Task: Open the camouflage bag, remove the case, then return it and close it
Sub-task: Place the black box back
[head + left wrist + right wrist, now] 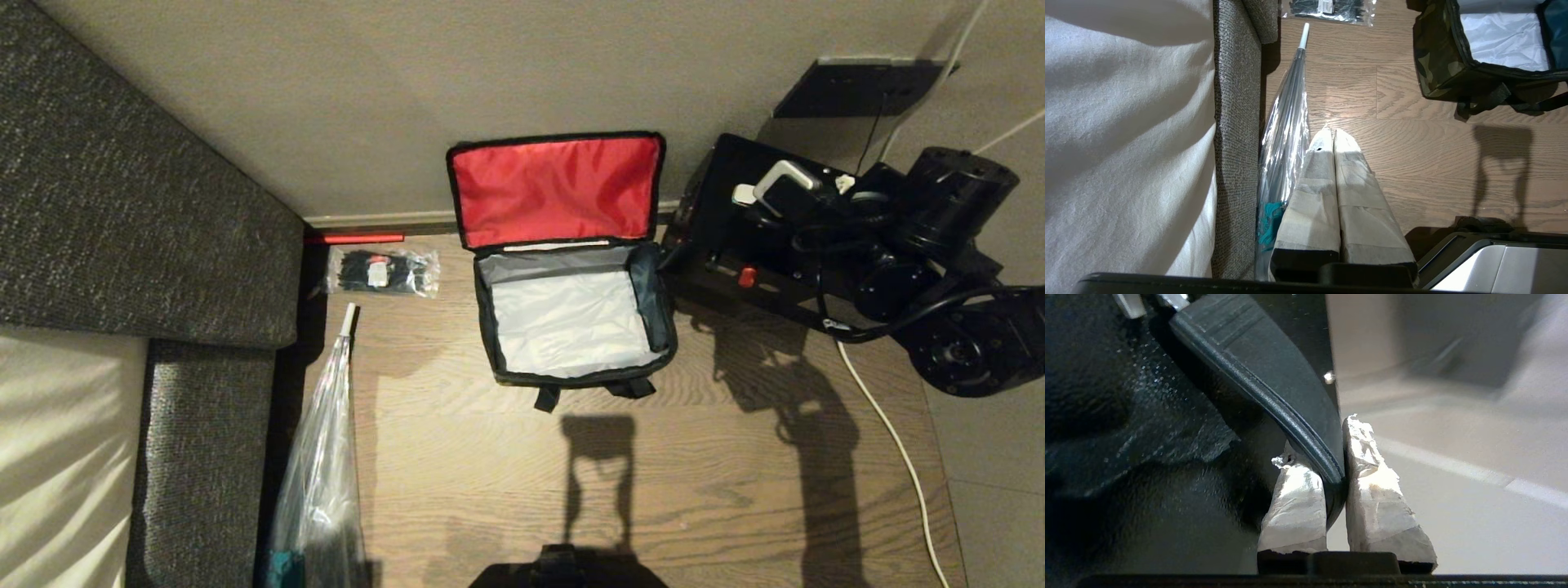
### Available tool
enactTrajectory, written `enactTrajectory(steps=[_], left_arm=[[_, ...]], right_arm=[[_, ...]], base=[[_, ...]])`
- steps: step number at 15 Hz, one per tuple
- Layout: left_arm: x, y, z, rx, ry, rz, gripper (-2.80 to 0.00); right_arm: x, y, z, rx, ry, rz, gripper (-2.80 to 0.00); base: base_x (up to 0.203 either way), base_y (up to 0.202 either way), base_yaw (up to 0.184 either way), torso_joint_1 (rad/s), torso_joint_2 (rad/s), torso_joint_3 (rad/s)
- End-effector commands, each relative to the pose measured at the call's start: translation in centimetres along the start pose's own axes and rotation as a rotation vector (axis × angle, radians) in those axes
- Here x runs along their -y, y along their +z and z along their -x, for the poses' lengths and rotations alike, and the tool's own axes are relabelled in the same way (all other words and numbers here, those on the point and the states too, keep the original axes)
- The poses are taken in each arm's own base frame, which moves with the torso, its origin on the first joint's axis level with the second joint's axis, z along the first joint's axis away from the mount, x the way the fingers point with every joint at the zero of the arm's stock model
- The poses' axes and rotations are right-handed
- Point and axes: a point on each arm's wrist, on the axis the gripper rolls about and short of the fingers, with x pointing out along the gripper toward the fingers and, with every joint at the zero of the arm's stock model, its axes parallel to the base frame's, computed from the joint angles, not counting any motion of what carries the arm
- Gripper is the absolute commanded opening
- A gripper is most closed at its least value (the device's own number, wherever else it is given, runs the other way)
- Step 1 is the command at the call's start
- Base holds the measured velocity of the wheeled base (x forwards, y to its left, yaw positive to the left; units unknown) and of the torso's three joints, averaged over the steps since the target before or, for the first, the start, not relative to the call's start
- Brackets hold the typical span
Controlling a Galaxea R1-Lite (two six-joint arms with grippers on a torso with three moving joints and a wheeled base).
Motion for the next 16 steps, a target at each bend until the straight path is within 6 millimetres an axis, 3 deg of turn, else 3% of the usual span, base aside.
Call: enactTrajectory(steps=[1,6,11,16], left_arm=[[0.0,-0.1,0.0,-0.003,0.001,0.0,-2.8],[0.0,-0.1,0.0,-0.003,0.001,0.0,-2.8],[0.0,-0.1,0.0,-0.003,0.002,0.0,-2.8],[0.0,-0.1,0.0,-0.003,0.001,0.0,-2.8]], right_arm=[[2.7,1.8,2.3,0.067,-0.003,-0.014,-2.8],[3.8,3.8,5.5,0.156,0.075,0.018,-2.8],[3.7,5.2,7.1,0.217,0.115,0.012,-2.8],[2.9,7.2,10.0,0.317,0.208,0.015,-2.8]], base=[[0.0,0.0,0.0,0.0,0.0,0.0],[0.0,0.0,0.0,0.0,0.0,0.0],[0.0,0.0,0.0,0.0,0.0,0.0],[0.0,0.0,0.0,0.0,0.0,0.0]])
